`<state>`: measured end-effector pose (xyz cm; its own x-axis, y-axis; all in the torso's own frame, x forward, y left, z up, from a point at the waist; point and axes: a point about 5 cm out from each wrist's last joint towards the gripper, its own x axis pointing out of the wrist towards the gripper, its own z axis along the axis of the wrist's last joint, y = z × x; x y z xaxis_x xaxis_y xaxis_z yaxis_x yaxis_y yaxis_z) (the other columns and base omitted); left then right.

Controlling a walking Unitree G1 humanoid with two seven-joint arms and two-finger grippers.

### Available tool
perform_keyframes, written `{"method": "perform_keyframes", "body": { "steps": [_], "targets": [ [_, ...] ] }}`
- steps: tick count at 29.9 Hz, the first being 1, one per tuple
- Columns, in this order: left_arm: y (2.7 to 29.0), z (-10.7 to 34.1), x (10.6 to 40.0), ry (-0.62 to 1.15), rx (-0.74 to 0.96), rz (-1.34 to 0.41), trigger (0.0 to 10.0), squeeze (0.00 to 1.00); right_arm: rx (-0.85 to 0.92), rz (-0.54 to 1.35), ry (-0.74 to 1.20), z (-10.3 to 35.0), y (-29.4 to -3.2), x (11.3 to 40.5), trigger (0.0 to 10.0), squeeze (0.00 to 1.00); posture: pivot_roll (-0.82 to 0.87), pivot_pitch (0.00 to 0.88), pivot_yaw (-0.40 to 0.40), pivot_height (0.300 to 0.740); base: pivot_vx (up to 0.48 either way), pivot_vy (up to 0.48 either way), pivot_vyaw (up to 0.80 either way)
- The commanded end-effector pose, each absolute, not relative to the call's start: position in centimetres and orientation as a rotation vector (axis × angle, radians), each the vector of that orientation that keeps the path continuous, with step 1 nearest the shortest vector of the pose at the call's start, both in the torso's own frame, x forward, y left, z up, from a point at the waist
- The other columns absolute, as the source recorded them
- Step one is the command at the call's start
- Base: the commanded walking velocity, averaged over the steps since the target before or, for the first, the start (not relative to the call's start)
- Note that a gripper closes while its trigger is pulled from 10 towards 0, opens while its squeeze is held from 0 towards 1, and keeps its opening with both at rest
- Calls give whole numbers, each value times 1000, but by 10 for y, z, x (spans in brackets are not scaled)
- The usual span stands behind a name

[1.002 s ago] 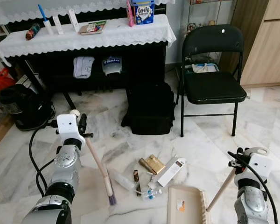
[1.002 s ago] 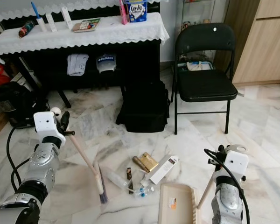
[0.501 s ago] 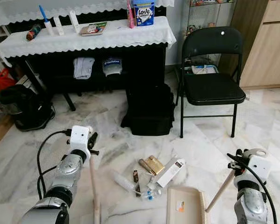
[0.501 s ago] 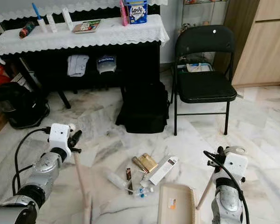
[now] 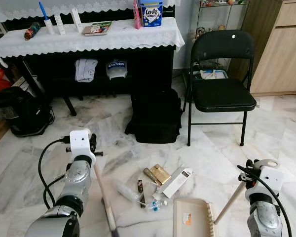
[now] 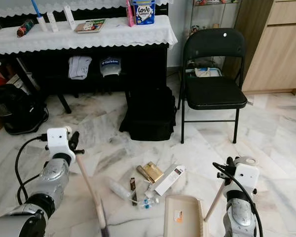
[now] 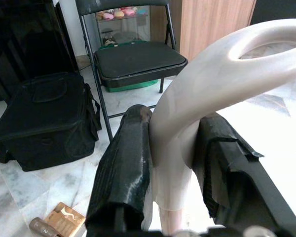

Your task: Sweep floor

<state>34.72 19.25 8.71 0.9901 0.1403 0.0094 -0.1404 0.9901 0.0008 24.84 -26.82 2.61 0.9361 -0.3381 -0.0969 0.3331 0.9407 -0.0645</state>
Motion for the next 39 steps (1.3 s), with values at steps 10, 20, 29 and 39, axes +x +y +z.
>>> {"method": "perform_keyframes", "body": {
  "steps": [10, 20, 29, 39],
  "targets": [
    [162, 92, 358, 35, -163, -133, 10000, 0, -47, -342, 181, 12, -270, 235, 10000, 0, -246, 0, 90, 740, 0, 0, 0],
    [169, 76, 346, 101, -170, -279, 10000, 0, -45, -333, 181, 13, -270, 239, 10000, 0, -228, 0, 83, 740, 0, 0, 0],
    [174, 71, 335, 98, -258, -397, 10000, 0, -29, -313, 192, 10, -263, 242, 10000, 0, -204, 0, 85, 740, 0, 0, 0],
    [170, 88, 327, 43, -371, -543, 10000, 0, -10, -300, 203, 8, -257, 247, 10000, 0, -170, 0, 91, 740, 0, 0, 0]
  ]
}}
